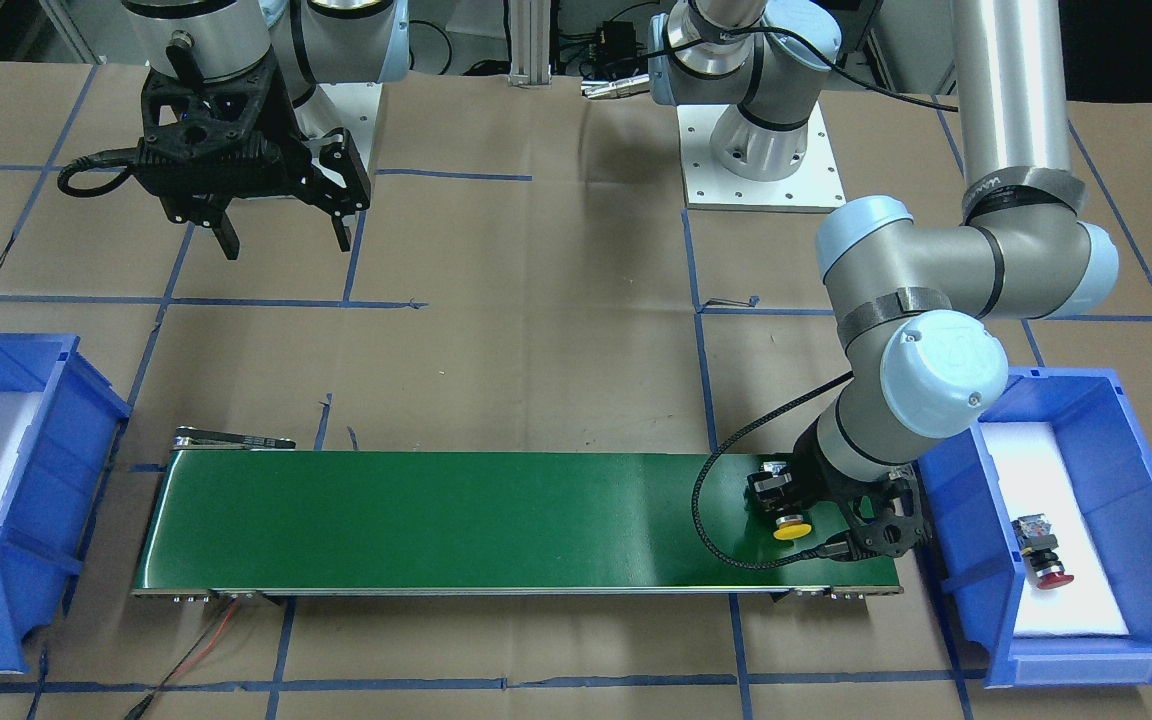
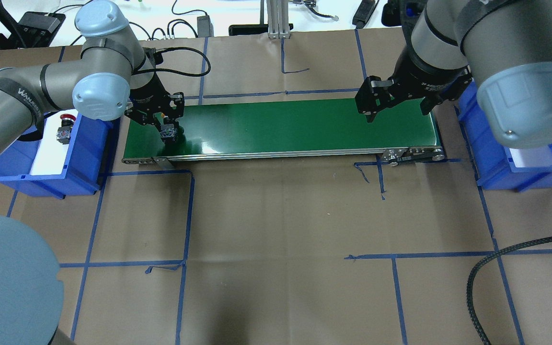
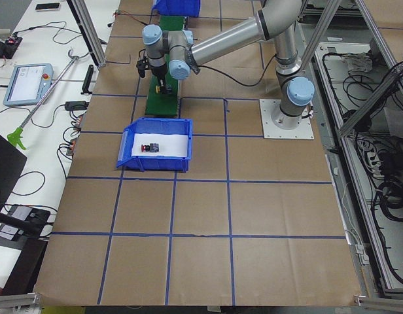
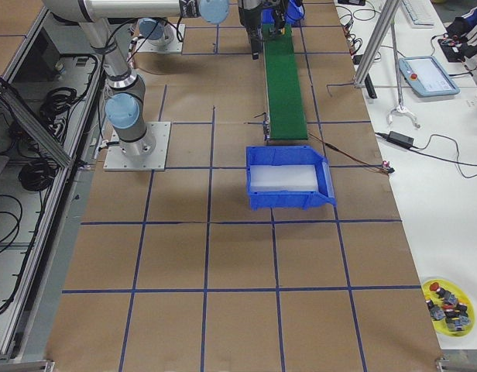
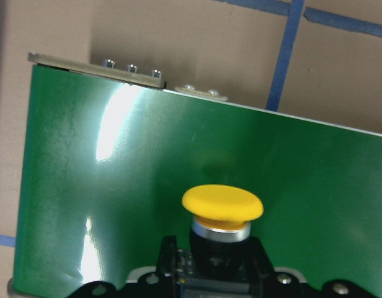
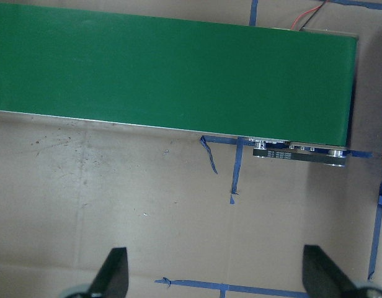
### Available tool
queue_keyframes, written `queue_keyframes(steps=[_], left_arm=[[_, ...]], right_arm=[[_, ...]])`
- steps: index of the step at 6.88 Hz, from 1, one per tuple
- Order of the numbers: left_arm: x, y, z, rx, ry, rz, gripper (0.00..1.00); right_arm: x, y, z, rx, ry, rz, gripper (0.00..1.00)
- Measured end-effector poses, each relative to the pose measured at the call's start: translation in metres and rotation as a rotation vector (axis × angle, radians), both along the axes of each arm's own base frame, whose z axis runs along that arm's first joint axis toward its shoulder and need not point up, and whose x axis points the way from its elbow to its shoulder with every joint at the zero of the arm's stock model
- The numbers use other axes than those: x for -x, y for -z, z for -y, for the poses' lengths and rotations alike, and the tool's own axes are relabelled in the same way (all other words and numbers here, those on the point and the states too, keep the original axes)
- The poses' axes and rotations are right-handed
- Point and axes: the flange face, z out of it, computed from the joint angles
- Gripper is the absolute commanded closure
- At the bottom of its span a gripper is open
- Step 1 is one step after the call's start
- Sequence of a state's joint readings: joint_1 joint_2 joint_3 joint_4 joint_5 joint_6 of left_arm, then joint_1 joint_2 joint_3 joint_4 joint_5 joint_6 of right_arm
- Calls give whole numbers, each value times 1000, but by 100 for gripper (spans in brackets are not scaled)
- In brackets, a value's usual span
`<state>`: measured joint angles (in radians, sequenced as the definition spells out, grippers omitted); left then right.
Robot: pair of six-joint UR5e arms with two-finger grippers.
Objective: Transport two buttons from left to right
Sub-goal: 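Carry the yellow button onto the green conveyor and release it, then return the left gripper over the bin above the red button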
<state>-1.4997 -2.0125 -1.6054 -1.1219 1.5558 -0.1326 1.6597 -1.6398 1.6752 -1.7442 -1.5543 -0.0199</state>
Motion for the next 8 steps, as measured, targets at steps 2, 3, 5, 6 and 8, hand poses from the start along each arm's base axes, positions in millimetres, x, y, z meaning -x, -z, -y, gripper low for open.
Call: queue_keyframes(steps=[2, 3, 5, 6, 8], left_arm=[[-1, -18, 6, 34, -2, 1, 0], [-2, -40, 8, 63, -2, 5, 0], [-7, -99, 4, 87, -4, 10, 0], [-12, -124, 3, 88, -5, 11, 0], [-44, -149, 10, 83, 21, 16, 0]], right_arm=[[0, 0, 0, 1, 0, -1, 0], [0, 0, 0, 1, 0, -1, 0], [0, 0, 0, 1, 0, -1, 0], [0, 0, 0, 1, 0, -1, 0], [0, 0, 0, 0, 0, -1, 0]])
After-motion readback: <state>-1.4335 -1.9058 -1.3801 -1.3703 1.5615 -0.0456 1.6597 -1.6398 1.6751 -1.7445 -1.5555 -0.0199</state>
